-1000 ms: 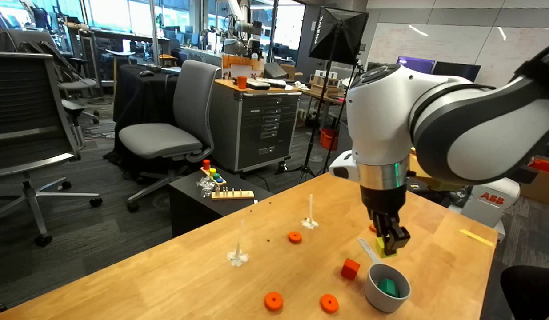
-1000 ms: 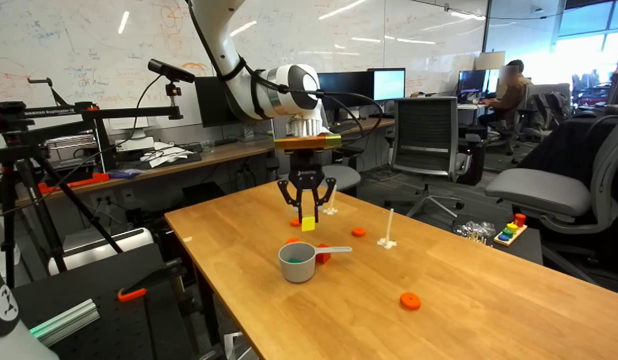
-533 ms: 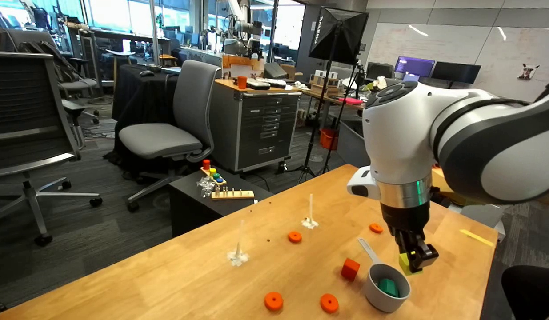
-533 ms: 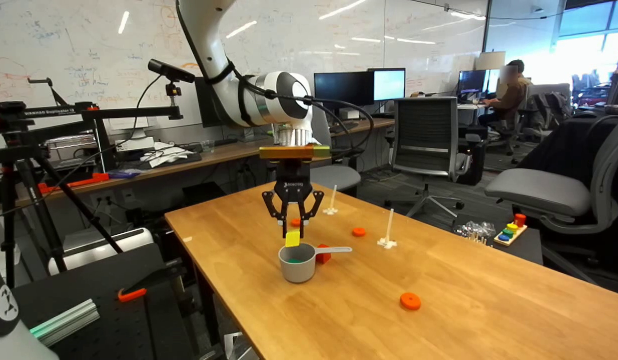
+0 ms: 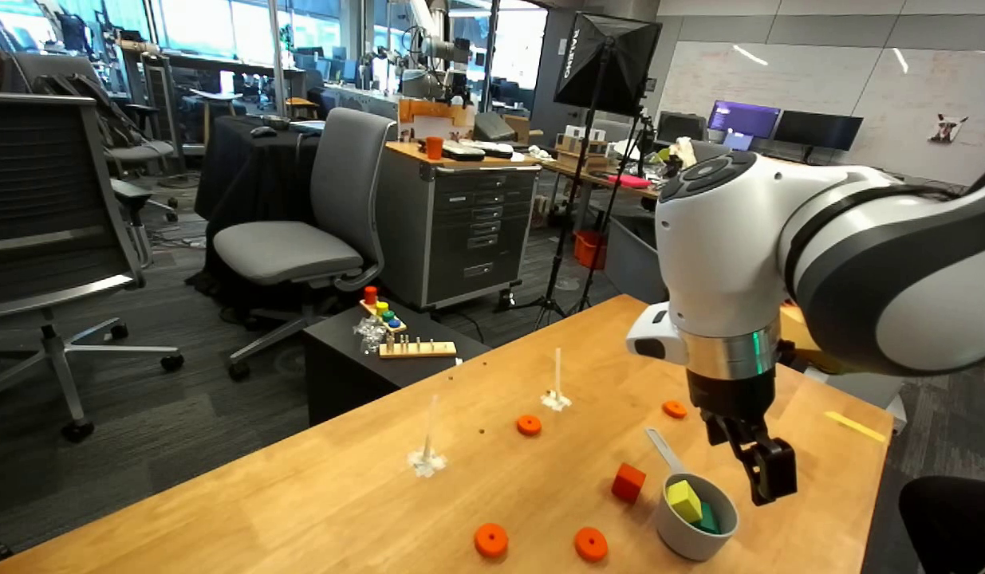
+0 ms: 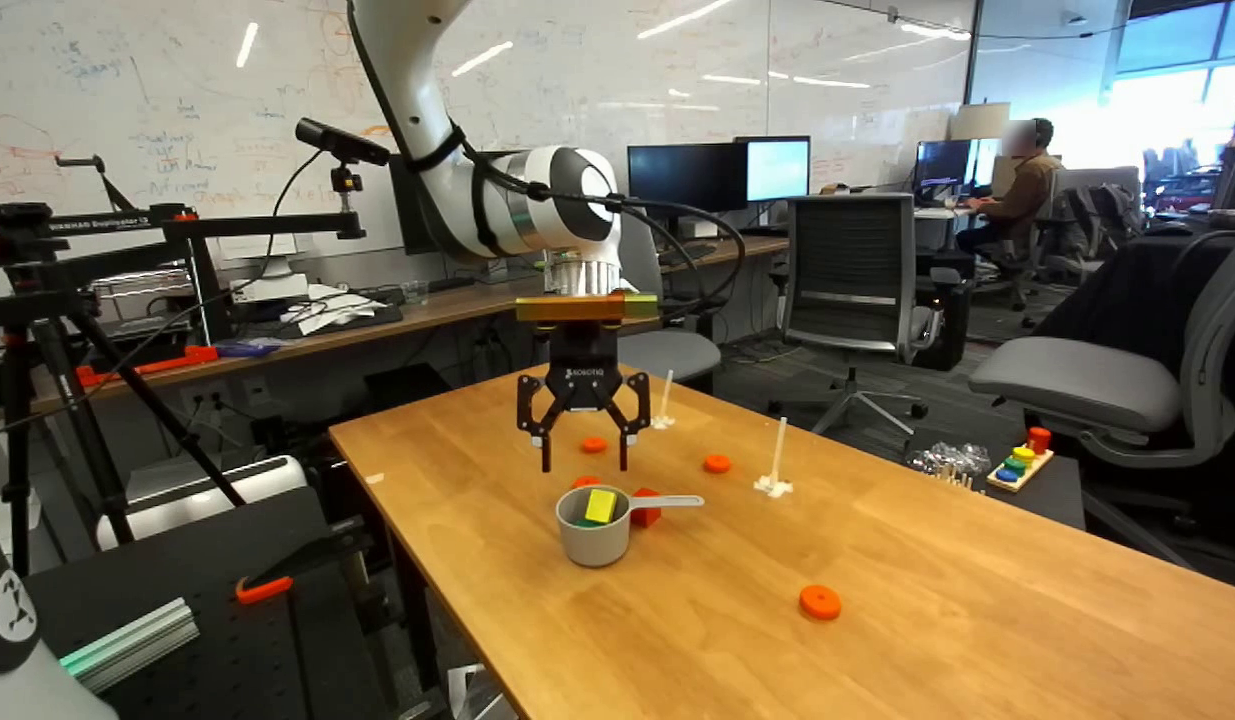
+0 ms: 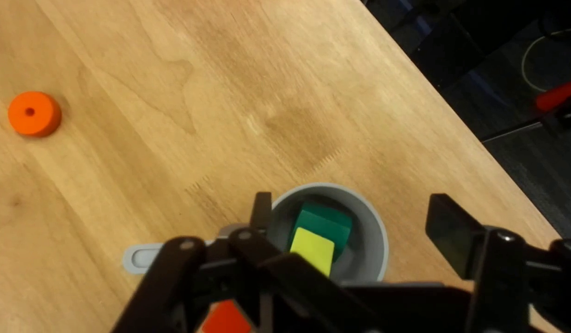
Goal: Put the blocks in the cup
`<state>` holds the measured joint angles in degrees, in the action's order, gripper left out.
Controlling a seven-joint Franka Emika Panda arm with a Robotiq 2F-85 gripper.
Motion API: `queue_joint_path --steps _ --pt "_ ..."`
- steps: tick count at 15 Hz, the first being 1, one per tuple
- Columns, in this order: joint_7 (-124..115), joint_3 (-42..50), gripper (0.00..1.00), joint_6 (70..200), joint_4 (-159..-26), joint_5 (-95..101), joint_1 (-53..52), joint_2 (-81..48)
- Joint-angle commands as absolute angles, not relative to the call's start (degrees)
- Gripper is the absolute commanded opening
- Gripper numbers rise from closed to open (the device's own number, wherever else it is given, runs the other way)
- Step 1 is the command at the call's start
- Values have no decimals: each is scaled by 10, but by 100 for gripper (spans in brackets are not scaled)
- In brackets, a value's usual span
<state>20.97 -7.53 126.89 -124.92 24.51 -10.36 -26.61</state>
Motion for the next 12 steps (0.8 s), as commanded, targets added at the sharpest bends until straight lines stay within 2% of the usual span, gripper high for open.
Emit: queue_joint_path --steps 1,7,12 --pt "208 -75 100 1287 -1243 258 -99 -256" --pt "205 -64 100 1319 -1142 255 -97 -317" --pt "153 -72 100 1315 -1071 178 -93 -384"
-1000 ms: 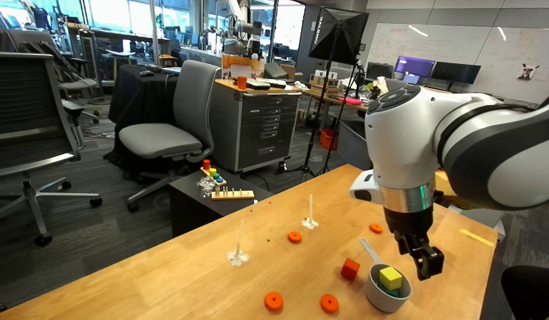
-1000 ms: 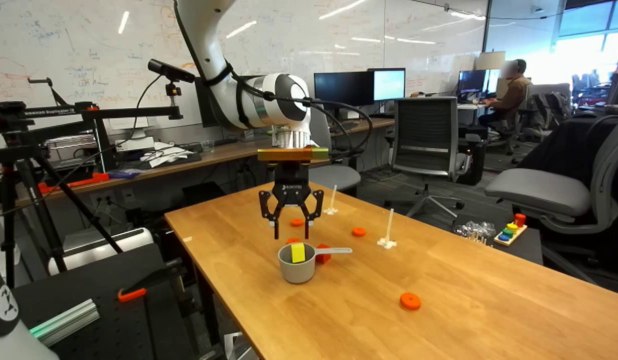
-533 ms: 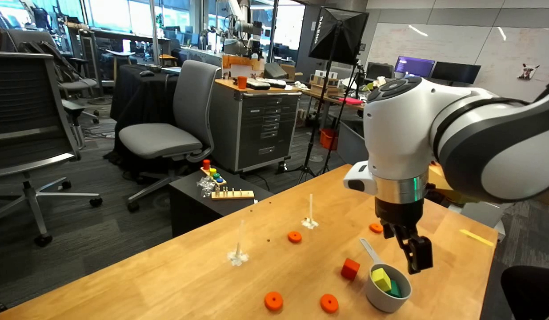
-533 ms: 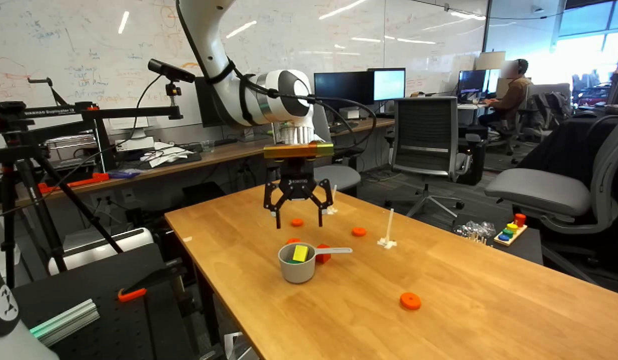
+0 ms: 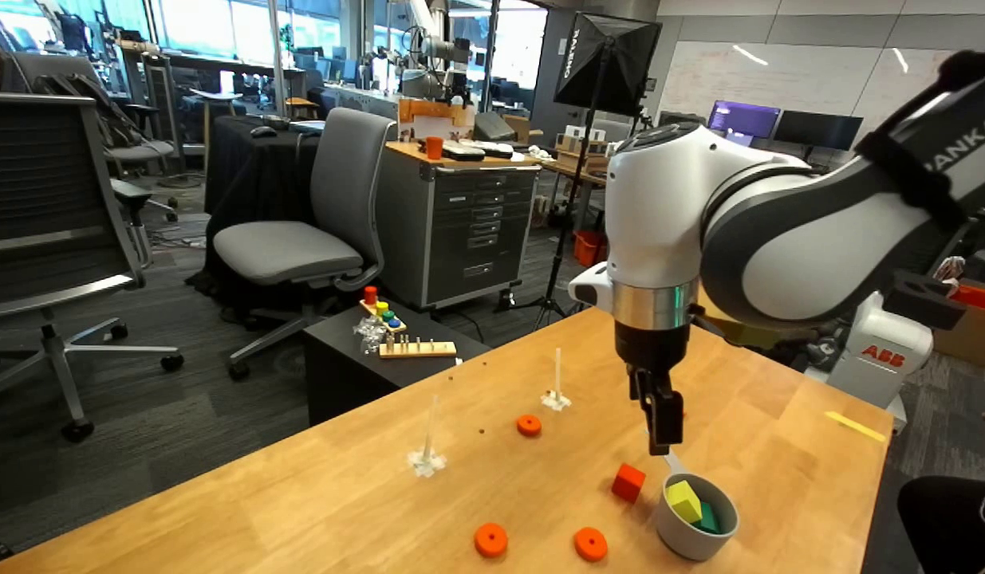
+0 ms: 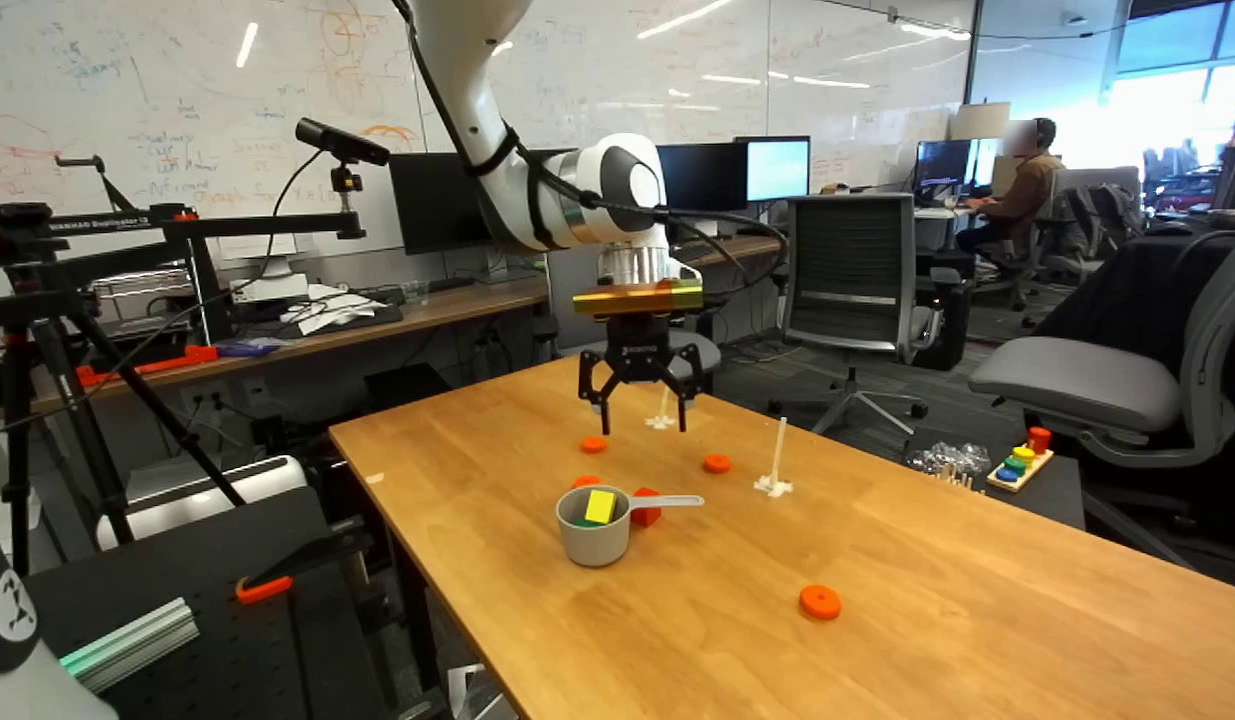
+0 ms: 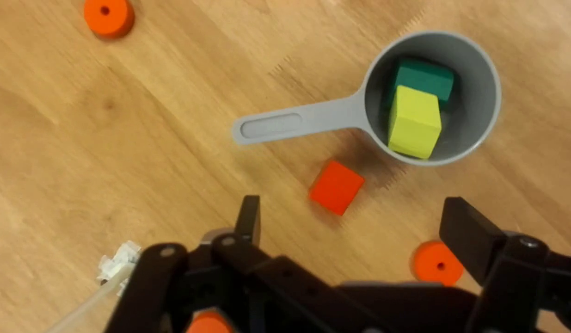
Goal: Put the blocks in the cup
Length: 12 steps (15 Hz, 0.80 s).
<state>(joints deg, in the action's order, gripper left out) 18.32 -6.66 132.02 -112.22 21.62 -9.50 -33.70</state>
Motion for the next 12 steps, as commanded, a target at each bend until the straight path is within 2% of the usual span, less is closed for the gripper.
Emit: queue_joint_path --steps 1,12 --pt "142 -70 100 1317 -1065 171 -96 -395" --pt "96 -72 100 1325 -1011 111 -93 -461"
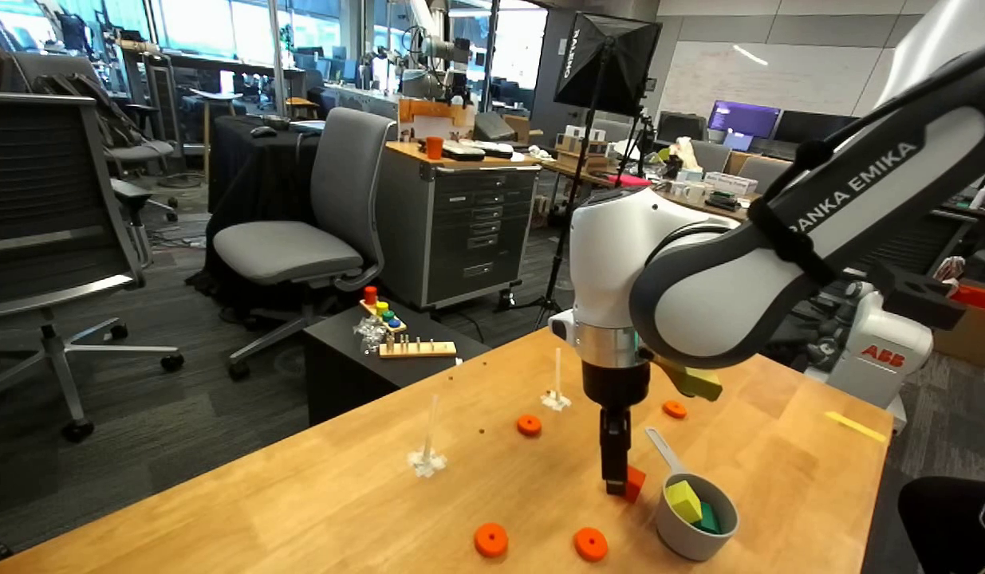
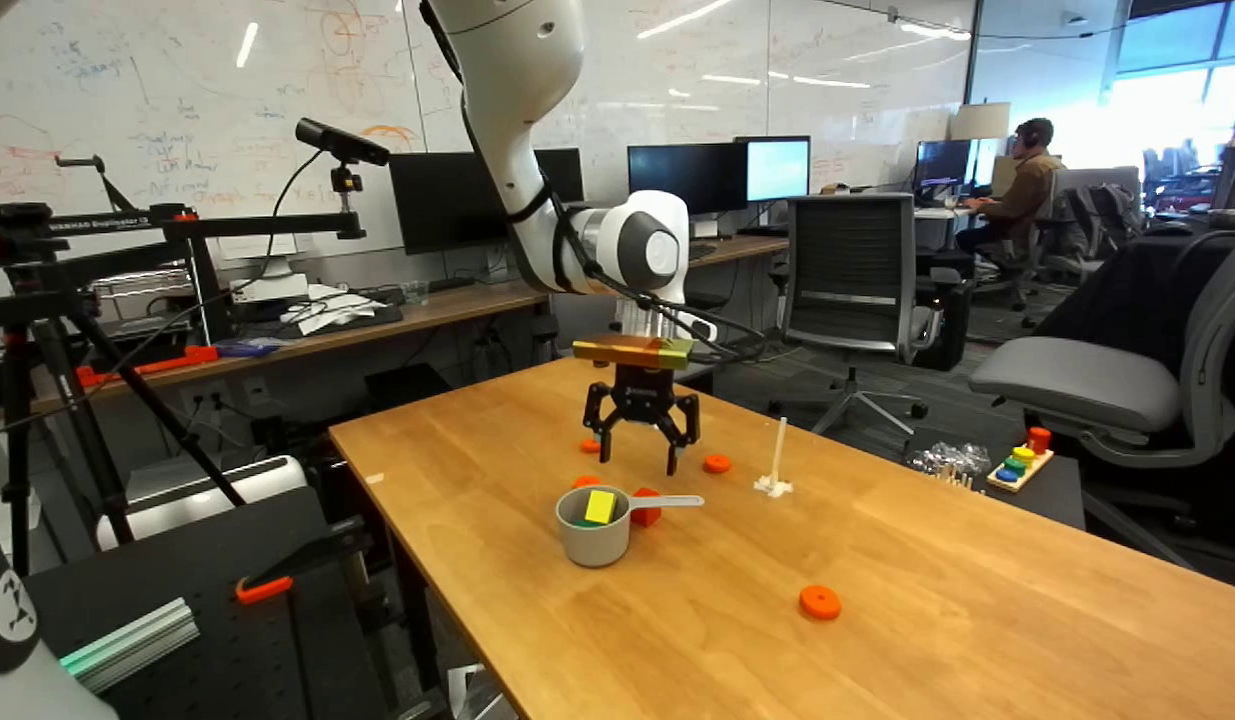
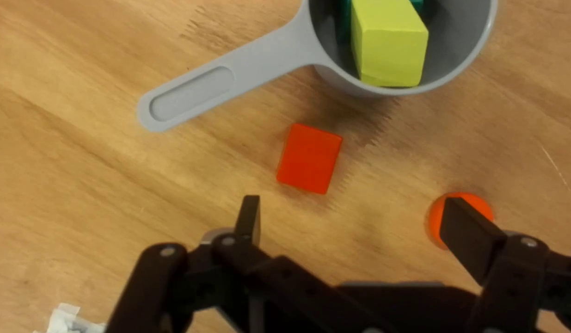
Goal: Put the blocks in the cup
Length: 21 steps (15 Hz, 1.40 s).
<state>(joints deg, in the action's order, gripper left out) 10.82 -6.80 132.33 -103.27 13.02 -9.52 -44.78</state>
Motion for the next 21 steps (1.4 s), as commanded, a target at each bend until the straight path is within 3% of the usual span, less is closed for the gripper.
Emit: queue_joint_path --steps 1,21 --pt "92 -71 100 1327 -1013 108 -93 -460" --pt "71 -54 100 1354 -1079 118 -84 -440"
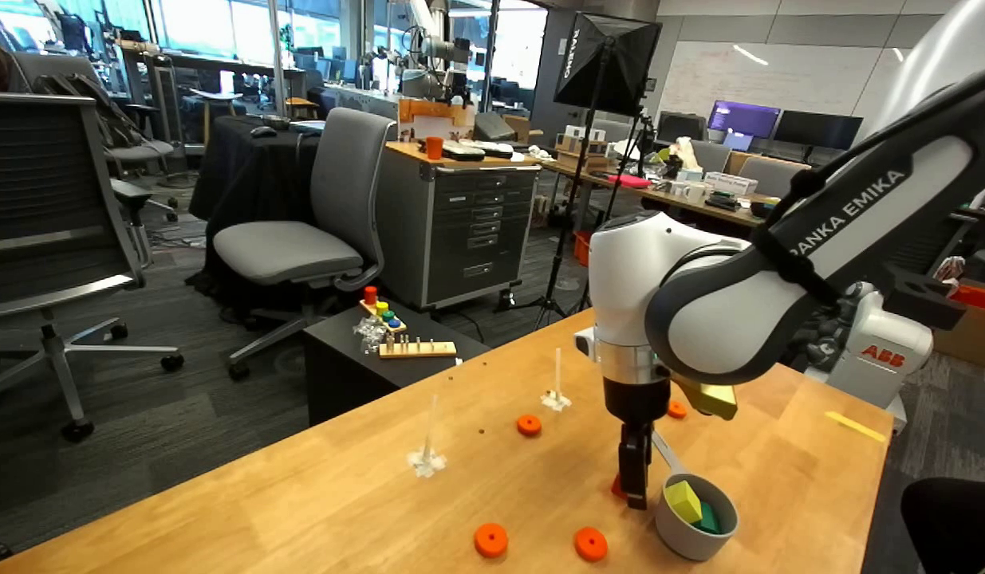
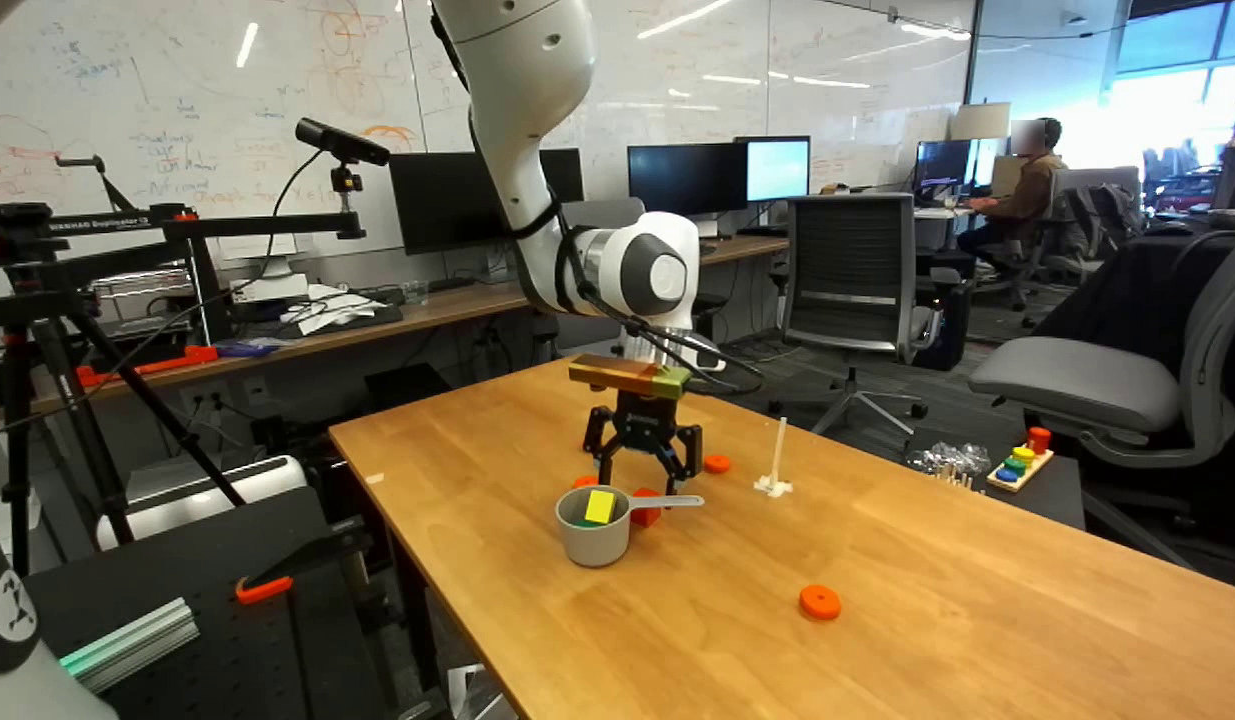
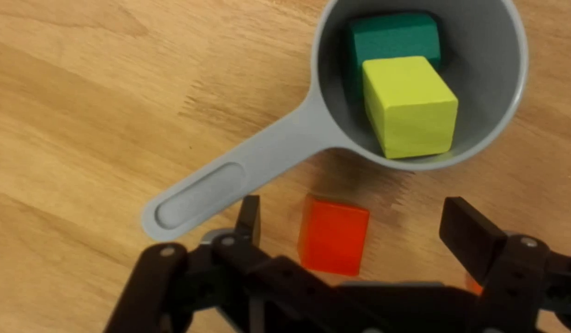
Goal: Put the blocks in the cup
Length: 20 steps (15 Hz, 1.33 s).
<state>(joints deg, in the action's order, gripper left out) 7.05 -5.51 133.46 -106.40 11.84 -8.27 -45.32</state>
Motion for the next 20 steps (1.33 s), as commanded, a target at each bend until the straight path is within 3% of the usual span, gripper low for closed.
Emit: queue_joint_path --steps 1,8,9,11,18,20 --pt "72 -54 100 1358 -1077 118 -85 -442" --pt "77 -56 100 1360 -1069 120 -89 -451" --pt "78 -56 75 1360 -1069 120 -89 -452" --pt "79 -55 66 1363 -1068 120 -89 -452" --pt "83 -54 11 1375 -1065 123 -88 -457" --pt "85 -55 8 1375 -1067 125 -89 -453"
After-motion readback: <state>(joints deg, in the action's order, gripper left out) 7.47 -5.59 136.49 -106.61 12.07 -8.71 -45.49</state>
